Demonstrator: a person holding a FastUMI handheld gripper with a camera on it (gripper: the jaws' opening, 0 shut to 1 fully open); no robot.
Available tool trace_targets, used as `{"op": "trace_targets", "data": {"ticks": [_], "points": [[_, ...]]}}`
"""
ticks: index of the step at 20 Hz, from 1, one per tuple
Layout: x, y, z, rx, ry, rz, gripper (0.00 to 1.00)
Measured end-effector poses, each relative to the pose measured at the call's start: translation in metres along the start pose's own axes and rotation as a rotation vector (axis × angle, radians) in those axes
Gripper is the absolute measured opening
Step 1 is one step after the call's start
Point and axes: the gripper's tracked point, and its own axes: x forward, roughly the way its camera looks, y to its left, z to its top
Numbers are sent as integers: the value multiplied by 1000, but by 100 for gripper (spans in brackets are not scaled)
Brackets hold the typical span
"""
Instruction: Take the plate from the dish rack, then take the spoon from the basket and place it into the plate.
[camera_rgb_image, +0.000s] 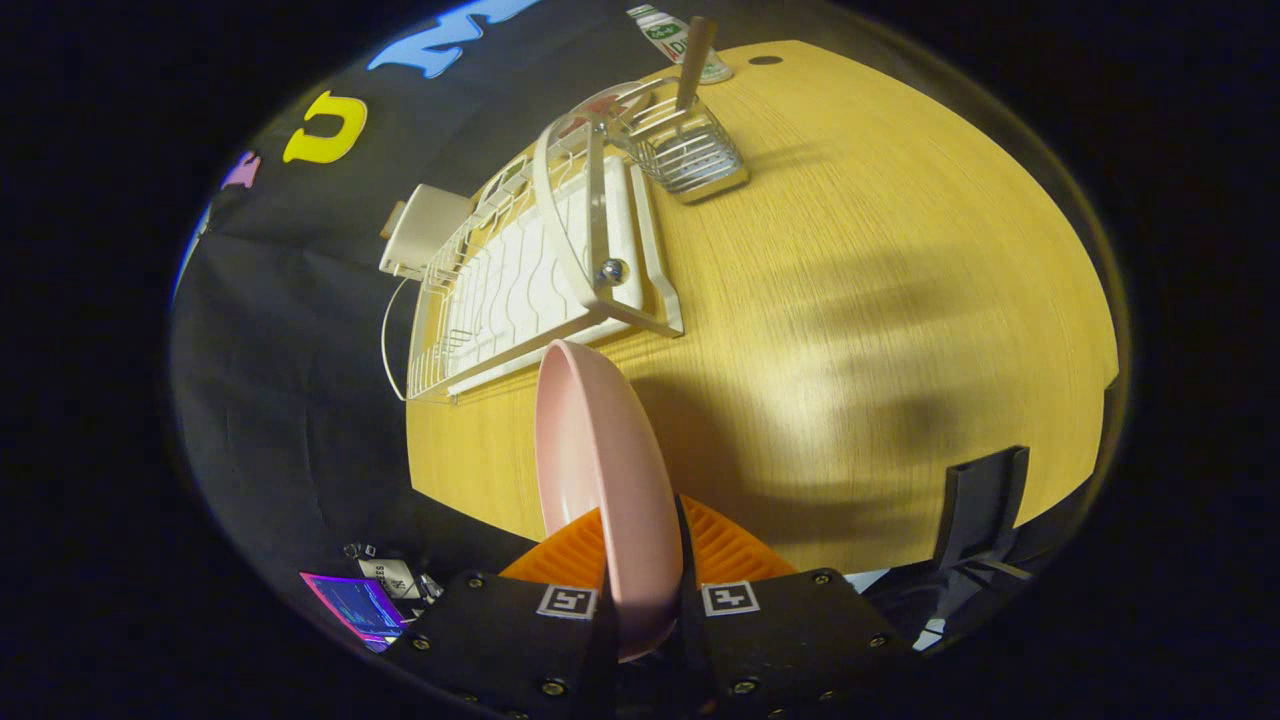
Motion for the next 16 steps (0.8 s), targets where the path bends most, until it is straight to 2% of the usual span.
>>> {"op": "trace_targets", "data": {"ticks": [9,11,12,14,16], "points": [[51,21,-10,109,-29,133,24],[57,24,-14,107,-16,126,26],[63,17,-16,83,-14,85,29],[61,14,-19,73,-9,71,37],[60,13,-17,76,-14,61,40]]}}
